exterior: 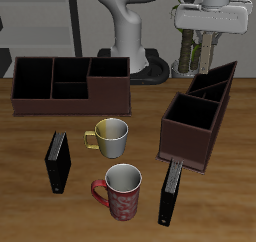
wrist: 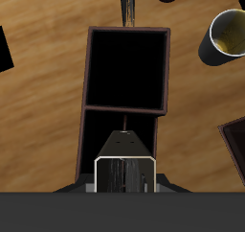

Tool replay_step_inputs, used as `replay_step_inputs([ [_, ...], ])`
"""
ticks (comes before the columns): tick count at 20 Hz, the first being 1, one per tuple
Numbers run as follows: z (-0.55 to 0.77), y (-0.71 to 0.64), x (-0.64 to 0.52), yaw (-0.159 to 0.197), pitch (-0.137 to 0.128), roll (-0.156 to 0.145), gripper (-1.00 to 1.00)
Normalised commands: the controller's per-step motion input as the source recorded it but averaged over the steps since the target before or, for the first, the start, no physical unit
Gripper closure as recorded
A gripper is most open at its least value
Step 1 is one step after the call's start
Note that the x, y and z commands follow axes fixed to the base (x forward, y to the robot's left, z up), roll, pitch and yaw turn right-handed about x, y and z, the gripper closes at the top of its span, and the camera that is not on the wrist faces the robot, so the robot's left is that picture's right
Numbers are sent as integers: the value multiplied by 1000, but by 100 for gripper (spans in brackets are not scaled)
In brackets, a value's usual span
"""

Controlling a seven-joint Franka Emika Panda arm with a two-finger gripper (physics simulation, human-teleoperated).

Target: Place the yellow book into the left desk caddy's back compartment

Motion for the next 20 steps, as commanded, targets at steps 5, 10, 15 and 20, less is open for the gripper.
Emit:
replay_step_inputs([
  [5, -4, 66, 83, -16, 7, 7, 100],
  [10, 8, 117, 33, -13, 5, 21, 100],
  [15, 9, 84, 96, 37, -25, 9, 100],
  [20, -33, -56, 102, 20, -6, -4, 100],
])
